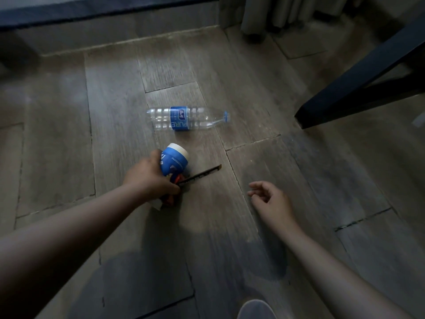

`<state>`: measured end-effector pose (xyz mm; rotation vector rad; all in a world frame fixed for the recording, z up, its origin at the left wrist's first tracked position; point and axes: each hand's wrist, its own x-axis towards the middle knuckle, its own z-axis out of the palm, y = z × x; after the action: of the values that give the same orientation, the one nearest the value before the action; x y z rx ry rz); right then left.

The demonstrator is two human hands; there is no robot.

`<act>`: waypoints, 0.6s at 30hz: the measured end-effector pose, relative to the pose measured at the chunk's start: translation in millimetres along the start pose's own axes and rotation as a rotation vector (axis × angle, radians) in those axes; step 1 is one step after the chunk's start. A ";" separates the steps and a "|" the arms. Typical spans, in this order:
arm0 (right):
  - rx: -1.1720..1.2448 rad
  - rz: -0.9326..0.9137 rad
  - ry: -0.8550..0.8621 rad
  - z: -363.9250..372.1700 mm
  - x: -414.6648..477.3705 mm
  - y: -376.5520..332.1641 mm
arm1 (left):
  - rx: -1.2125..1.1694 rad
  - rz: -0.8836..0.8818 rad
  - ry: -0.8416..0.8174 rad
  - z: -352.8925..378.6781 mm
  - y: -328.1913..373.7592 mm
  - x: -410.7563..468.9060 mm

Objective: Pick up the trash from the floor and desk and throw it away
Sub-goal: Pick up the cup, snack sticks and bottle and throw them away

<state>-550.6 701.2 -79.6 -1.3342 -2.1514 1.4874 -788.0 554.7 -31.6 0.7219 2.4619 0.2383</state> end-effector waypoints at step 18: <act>-0.722 -0.423 -0.174 59.4 113.1 -124.5 | -0.574 -0.175 0.073 -48.3 -69.9 -5.0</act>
<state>-720.2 738.9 -39.2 -0.8144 -3.0008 0.7026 -842.6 492.6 -11.1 0.2524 2.3279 0.8680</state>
